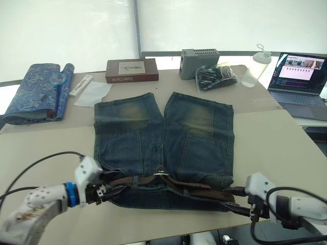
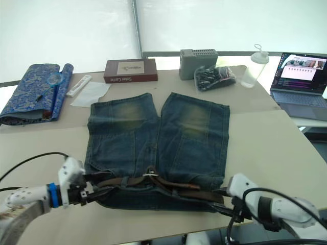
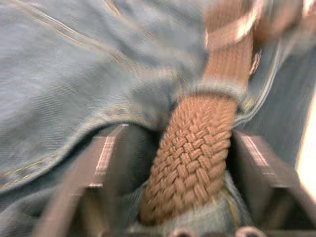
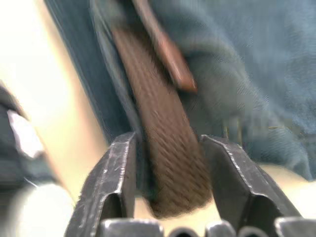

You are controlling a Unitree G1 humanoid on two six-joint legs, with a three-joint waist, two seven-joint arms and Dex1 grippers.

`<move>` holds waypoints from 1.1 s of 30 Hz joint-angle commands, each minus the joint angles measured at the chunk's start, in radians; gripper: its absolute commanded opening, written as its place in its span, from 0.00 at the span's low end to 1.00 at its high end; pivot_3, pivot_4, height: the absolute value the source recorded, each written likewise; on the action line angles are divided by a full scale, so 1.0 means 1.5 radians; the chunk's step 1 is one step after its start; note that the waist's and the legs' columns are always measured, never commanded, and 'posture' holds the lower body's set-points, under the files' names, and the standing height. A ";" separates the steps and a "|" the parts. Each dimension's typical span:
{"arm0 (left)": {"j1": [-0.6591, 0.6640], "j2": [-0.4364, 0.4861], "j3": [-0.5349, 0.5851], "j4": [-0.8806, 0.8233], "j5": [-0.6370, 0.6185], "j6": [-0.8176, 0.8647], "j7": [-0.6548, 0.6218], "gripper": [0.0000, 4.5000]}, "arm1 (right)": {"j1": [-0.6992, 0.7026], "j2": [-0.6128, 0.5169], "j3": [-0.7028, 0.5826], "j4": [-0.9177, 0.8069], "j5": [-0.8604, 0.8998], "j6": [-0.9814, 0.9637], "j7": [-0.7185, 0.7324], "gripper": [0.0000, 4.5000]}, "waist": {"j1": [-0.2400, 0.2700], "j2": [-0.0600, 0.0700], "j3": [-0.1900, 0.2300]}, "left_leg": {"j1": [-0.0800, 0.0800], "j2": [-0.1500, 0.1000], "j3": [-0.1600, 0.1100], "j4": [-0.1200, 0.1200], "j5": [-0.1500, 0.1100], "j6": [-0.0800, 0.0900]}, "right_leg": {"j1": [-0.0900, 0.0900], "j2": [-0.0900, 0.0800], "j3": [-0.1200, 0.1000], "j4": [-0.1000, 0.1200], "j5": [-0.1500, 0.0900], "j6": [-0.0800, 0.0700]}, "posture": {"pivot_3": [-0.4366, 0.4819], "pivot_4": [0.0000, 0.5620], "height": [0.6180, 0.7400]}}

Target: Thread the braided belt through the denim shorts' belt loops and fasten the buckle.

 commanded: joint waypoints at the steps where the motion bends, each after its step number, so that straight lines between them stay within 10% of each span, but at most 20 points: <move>1: -0.080 0.008 0.035 -0.012 -0.165 0.095 0.025 0.75 | -0.062 0.012 -0.018 -0.037 0.112 0.053 -0.028 0.42 | 0.000 0.000 0.000 | 0.000 0.000 0.000 0.000 -0.001 -0.001 | 0.000 0.001 0.000 0.000 0.000 0.000 | 0.48 0.27 0.74; 9: -0.201 0.007 -0.057 -0.020 -0.167 0.138 0.063 0.01 | -0.194 0.025 0.173 0.023 -0.052 0.016 -0.090 0.00 | -0.004 0.000 0.000 | 0.001 -0.001 0.001 0.003 -0.002 -0.006 | 0.003 0.002 0.005 -0.002 0.000 -0.001 | 0.48 0.27 0.74; 12: -0.239 -0.011 -0.114 0.000 -0.109 0.124 0.079 0.00 | -0.215 0.025 0.223 0.040 -0.102 -0.015 -0.077 0.13 | -0.001 0.000 0.000 | 0.000 -0.002 0.002 0.003 -0.002 -0.006 | 0.001 0.003 0.008 -0.001 0.000 -0.001 | 0.48 0.27 0.74; 18: -0.364 -0.110 -0.213 0.087 -0.017 0.116 0.121 0.47 | -0.237 0.029 0.282 0.075 -0.208 -0.078 -0.086 0.49 | 0.007 -0.001 0.000 | -0.001 -0.004 0.000 0.003 0.001 0.000 | 0.001 0.008 0.015 0.001 0.000 -0.001 | 0.48 0.27 0.74; 25: -0.430 -0.208 -0.282 0.166 0.059 0.087 0.113 0.47 | -0.229 0.024 0.307 0.100 -0.292 -0.125 -0.089 0.49 | -0.001 -0.002 0.000 | -0.001 -0.005 0.001 0.003 0.001 0.002 | 0.001 0.008 0.018 0.001 0.001 0.001 | 0.48 0.27 0.74; 33: -0.457 -0.236 -0.312 0.221 0.068 0.145 0.081 0.47 | -0.198 0.000 0.319 0.131 -0.408 -0.303 -0.074 0.01 | -0.001 -0.002 0.000 | -0.001 -0.004 0.000 0.008 0.001 0.002 | 0.000 0.008 0.018 0.006 0.000 0.000 | 0.48 0.27 0.74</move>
